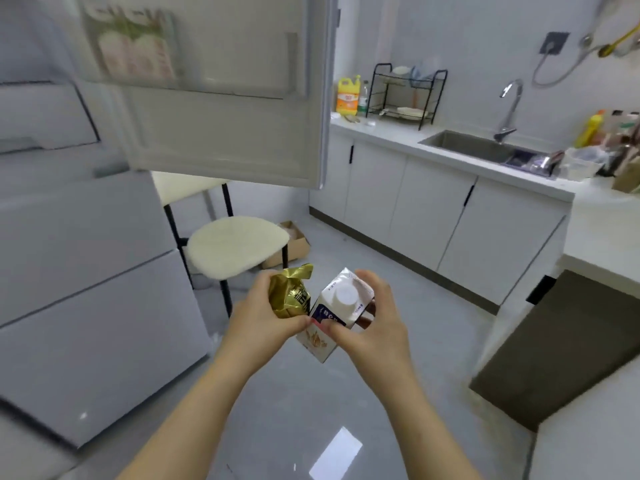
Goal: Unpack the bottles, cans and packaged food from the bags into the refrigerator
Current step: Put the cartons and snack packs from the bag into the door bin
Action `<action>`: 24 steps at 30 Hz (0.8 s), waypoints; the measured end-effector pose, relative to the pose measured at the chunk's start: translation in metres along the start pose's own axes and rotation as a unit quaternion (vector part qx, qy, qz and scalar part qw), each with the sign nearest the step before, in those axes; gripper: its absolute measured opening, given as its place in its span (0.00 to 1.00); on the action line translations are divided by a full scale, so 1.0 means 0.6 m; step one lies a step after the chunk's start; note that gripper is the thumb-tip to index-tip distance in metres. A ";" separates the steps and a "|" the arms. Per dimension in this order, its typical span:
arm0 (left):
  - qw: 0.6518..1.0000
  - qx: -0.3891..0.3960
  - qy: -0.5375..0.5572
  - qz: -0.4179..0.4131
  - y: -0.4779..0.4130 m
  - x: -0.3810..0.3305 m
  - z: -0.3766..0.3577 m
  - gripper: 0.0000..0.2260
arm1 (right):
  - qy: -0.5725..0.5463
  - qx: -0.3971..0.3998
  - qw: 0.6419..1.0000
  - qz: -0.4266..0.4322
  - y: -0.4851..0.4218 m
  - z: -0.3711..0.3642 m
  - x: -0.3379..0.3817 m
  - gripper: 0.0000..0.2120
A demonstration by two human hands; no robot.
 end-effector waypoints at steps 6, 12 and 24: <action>0.995 -0.099 -0.003 0.015 -0.029 0.045 0.178 0.25 | -0.031 0.067 0.995 0.064 -0.059 -0.155 0.096 0.33; 0.986 -0.167 0.000 0.019 -0.058 0.053 0.288 0.25 | -0.059 0.109 0.987 0.097 -0.117 -0.250 0.160 0.35; 0.970 -0.242 0.006 -0.023 -0.193 0.028 0.439 0.24 | -0.097 0.136 0.970 0.179 -0.282 -0.375 0.270 0.33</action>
Point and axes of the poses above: each hand's wrist, its own y-axis away from the middle knuckle, its own z-axis out of the back of the hand, x = y × z, the point moved 8 cm from there along -y, towards the middle knuckle, and after that the axes turned 4 degrees about y, right-handed, at the moved point
